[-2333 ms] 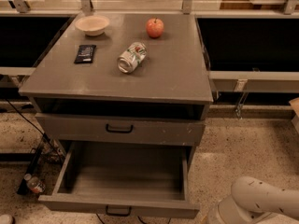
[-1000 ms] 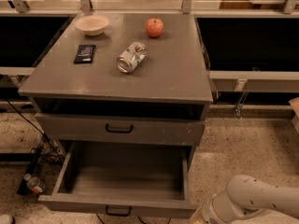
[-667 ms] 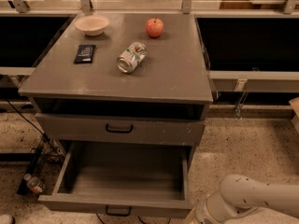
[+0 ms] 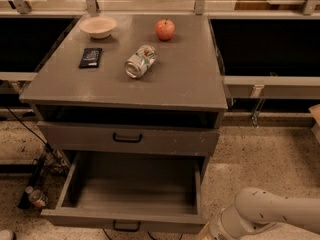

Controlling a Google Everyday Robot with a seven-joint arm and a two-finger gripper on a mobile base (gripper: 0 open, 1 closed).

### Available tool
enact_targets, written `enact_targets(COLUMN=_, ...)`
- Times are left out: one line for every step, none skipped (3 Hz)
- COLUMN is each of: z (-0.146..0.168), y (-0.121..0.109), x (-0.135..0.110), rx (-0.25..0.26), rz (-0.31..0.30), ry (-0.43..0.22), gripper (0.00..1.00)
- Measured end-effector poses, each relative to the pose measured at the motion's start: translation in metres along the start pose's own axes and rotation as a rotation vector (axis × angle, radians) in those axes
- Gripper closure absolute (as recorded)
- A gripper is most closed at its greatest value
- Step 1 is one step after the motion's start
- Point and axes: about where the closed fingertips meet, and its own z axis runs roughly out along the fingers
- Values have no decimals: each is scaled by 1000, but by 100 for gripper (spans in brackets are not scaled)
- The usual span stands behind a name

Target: Close middle drawer

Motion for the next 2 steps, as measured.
enact_targets(z=1, y=-16, x=-10, rx=28, rz=38, ry=-68, gripper=100)
enact_targets(z=-3, y=-35, x=-25, rx=67, rz=62, ry=-135, gripper=100)
